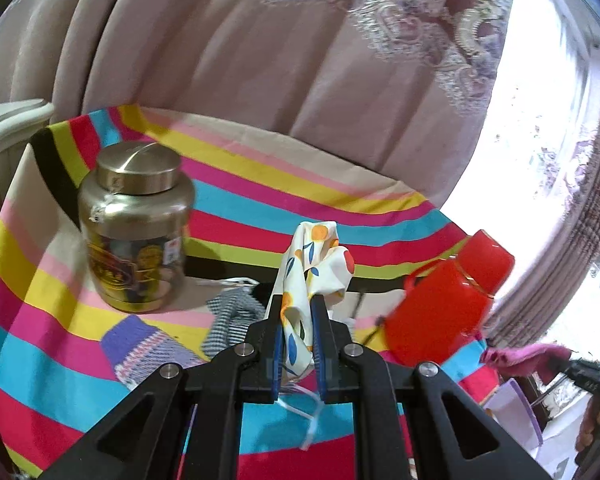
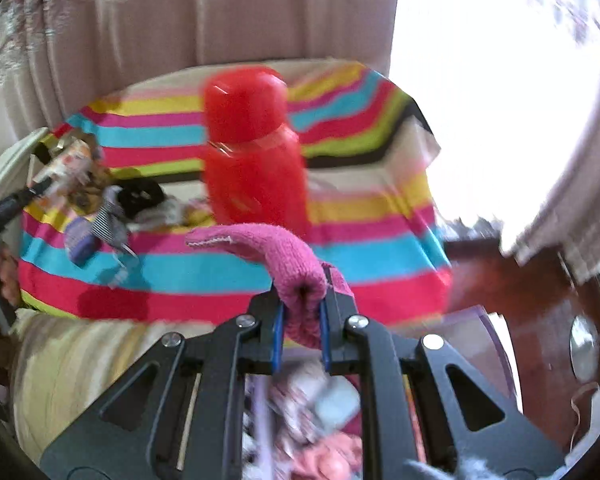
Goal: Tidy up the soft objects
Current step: 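Carry the pink glove into the box and release it while the left carries the floral cloth, then lower the floral white cloth into the box and open the left tool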
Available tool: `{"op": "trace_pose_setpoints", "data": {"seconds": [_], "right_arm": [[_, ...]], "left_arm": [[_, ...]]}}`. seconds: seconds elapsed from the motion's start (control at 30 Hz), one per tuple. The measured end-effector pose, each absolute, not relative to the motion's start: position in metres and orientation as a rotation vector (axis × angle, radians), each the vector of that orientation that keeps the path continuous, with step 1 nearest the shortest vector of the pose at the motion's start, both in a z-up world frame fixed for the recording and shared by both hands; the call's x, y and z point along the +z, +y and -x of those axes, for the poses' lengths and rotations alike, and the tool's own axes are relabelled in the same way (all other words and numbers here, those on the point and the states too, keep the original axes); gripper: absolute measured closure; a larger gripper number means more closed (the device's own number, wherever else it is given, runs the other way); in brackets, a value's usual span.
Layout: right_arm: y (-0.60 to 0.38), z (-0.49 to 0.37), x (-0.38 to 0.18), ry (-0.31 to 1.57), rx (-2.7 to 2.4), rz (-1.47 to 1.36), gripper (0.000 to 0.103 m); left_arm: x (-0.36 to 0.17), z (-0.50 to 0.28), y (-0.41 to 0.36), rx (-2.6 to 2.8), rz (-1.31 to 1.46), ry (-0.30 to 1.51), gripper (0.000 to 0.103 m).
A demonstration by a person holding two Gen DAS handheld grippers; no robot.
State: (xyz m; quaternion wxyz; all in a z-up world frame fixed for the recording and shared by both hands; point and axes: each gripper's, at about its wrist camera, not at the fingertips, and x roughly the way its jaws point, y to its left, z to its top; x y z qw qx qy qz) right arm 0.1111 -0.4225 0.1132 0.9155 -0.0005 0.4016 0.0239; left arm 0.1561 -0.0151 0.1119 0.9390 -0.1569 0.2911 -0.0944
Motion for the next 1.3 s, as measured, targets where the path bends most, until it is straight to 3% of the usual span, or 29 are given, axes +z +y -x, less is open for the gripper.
{"op": "trace_pose_setpoints", "data": {"seconds": [0.6,0.73,0.83,0.93,1.3], "right_arm": [[-0.51,-0.012,0.0,1.18,-0.111,-0.1,0.084],[-0.512,0.007,-0.027,1.308,-0.065,-0.102,0.076],[-0.515,0.02,-0.036,1.358,-0.069,-0.069,0.055],[-0.524,0.026,-0.03,1.335,-0.065,-0.096,0.045],[-0.559,0.016,-0.009,1.199,-0.138,-0.204,0.04]], "left_arm": [[0.139,-0.117,-0.13,-0.414,0.237,0.602,0.09],[0.138,-0.112,-0.159,-0.472,0.208,0.623,0.09],[0.135,-0.111,-0.181,-0.519,0.197,0.647,0.09],[0.13,-0.112,-0.209,-0.589,0.187,0.689,0.09],[0.095,-0.117,-0.324,-0.8,0.172,0.91,0.09]]}}
